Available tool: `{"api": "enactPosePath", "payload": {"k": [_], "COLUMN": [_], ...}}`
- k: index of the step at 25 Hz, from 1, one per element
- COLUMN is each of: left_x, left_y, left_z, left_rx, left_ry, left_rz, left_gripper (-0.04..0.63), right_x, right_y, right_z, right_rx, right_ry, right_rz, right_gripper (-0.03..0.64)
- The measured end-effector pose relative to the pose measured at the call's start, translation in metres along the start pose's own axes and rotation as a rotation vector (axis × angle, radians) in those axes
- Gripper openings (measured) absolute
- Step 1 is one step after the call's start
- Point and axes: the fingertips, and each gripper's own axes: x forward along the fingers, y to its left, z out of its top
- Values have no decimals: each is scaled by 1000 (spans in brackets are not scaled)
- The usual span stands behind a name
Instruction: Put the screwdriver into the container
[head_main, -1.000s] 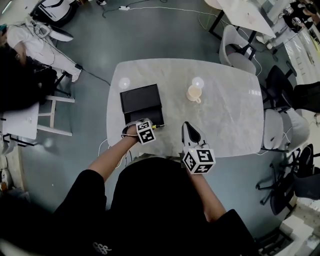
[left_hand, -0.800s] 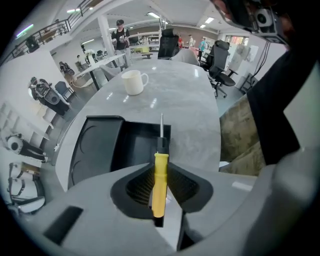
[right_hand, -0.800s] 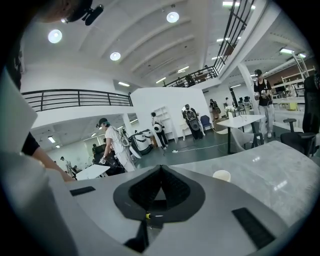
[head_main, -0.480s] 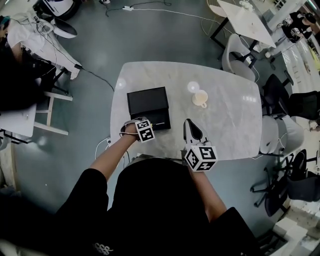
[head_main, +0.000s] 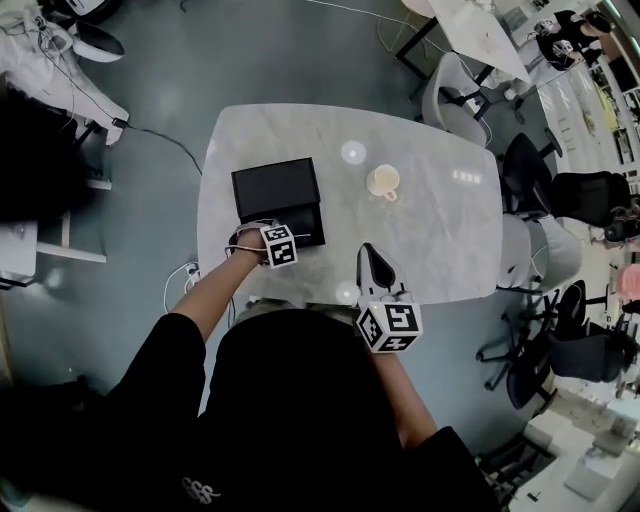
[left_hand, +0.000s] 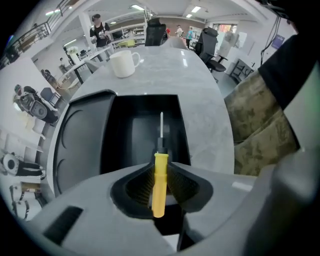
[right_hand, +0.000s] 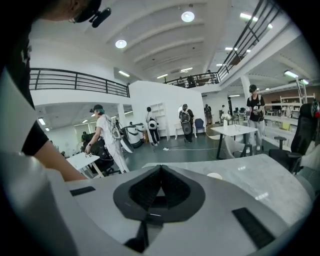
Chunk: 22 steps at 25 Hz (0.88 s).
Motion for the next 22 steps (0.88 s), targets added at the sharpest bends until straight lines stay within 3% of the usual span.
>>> {"api": "enactPosePath", "payload": {"k": [3, 15, 22], "left_x": [11, 32, 33], "left_y": [1, 2, 6], "left_z": [-11, -25, -20], "left_rx": [33, 12, 10], "left_ry": [26, 30, -30], "left_rz": [-12, -39, 2], "left_gripper": [87, 87, 90], "right_x": [-4, -19, -20], "right_y": [5, 11, 17], "right_z": [-6, -21, -24], "right_rx": [-33, 18, 23], "right_ry": [4, -6, -10], "right_rz": [-37, -116, -132], "right_gripper": [8, 8, 8]}}
